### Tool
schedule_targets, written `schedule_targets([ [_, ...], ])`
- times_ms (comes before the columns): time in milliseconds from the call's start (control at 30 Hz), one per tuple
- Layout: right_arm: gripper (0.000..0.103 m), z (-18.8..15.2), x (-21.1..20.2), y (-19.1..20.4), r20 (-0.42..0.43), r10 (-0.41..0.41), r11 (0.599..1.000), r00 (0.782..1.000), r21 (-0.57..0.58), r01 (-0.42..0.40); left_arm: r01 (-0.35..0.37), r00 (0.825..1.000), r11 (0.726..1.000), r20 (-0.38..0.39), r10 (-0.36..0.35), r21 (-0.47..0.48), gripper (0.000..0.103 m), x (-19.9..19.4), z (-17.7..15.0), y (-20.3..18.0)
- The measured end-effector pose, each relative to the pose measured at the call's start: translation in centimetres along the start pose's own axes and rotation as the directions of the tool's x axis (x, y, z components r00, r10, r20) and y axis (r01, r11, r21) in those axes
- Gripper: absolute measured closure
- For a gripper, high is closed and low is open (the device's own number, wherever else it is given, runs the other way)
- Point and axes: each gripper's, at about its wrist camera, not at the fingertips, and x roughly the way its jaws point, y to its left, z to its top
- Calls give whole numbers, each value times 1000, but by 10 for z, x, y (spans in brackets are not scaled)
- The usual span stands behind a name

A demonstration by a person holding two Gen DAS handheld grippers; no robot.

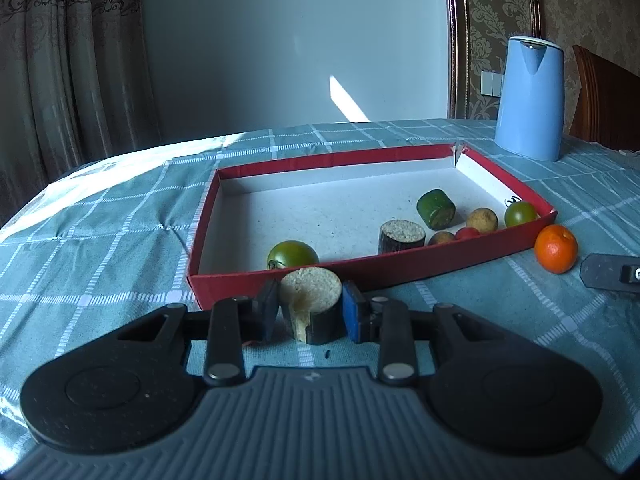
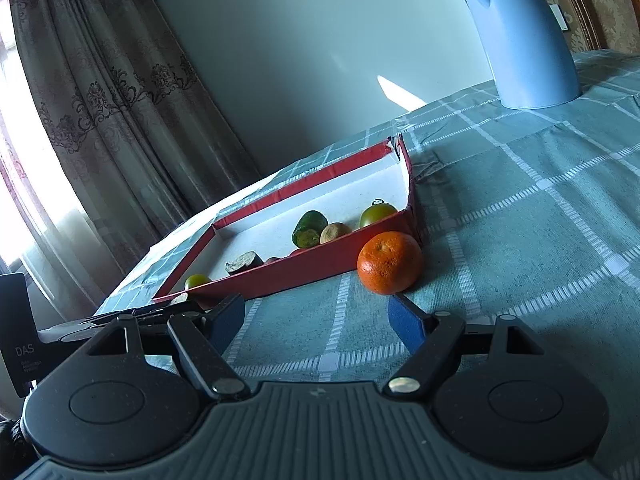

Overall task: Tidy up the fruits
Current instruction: 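Carry the eggplant slice into the tray and open the left gripper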

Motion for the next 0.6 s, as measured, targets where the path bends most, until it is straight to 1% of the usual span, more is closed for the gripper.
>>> schedule_targets([
  [67, 24, 0, 0, 0, 0, -3, 1000, 1000, 1, 3, -8, 999, 1000, 35, 8, 4, 73, -7, 1, -1],
  [200, 24, 0, 1, 0, -6, -8, 1000, 1000, -2, 8, -5, 998, 1000, 61, 5, -9, 73, -14, 10, -5],
  [400, 24, 0, 1, 1, -11, -10, 1000, 1000, 0, 10, -11, 995, 999, 103, 15, -35, 73, -8, 41, -14],
  [467, 24, 0, 2, 1, -12, -10, 1000, 1000, 0, 10, -8, 996, 998, 91, 13, -59, 73, 3, 51, -16],
  [600, 24, 0, 1, 1, -12, -9, 1000, 1000, 1, 9, -16, 998, 995, 55, 22, -100, 73, 24, 58, -16],
])
